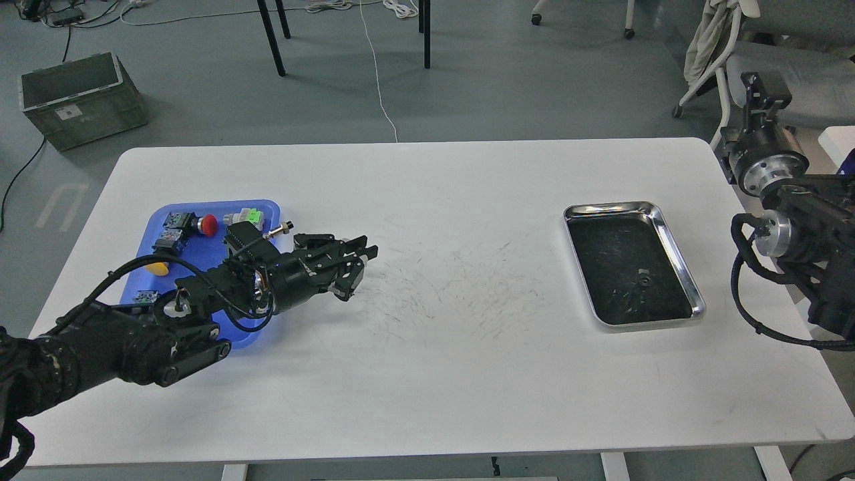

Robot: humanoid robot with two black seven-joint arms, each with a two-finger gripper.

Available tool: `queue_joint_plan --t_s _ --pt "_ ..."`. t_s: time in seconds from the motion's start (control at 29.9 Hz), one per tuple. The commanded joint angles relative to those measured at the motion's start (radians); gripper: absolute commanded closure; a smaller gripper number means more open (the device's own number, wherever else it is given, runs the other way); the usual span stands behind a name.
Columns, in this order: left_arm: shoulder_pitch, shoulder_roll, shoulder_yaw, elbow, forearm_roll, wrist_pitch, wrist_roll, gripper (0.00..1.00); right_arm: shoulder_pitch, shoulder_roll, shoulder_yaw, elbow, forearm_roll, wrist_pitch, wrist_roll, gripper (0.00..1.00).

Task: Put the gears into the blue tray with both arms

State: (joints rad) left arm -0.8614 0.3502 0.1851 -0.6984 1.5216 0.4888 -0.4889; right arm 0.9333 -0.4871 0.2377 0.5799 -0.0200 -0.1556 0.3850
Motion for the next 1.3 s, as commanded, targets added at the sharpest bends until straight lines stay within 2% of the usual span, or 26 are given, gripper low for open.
queue_joint_plan --t_s 0.0,0.2,0.43,0.64,0.8,0.97,1.27 --pt "-0.048 0.047 0.004 0.010 -0.027 0.000 0.000 0.79 -0.001 0.001 0.000 0.000 0.000 -0.001 0.000 0.06" --pt "-0.044 0.084 0.008 0.033 -0.043 0.000 0.000 0.79 -0.002 0.001 0.000 0.001 0.000 -0.001 0.000 0.06" --pt "0.001 0.205 0.008 0.049 -0.046 0.000 0.000 0.80 -0.001 0.001 0.000 0.008 0.000 -0.001 0.000 0.06" --pt "0.048 0.213 0.010 0.106 -0.047 0.000 0.000 0.80 -0.001 0.001 0.000 0.008 0.000 0.001 0.000 0.06" --pt "0.091 0.201 0.010 0.200 -0.046 0.000 0.000 0.80 -0.001 0.001 0.000 0.014 0.000 -0.002 0.000 0.06" --pt "0.093 0.187 0.011 0.249 -0.047 0.000 0.000 0.80 -0.001 -0.004 0.000 0.014 0.000 -0.001 0.000 0.06" --pt "0.128 0.185 0.011 0.257 -0.047 0.000 0.000 0.79 -0.001 -0.005 0.000 0.012 0.000 -0.001 0.000 0.06"
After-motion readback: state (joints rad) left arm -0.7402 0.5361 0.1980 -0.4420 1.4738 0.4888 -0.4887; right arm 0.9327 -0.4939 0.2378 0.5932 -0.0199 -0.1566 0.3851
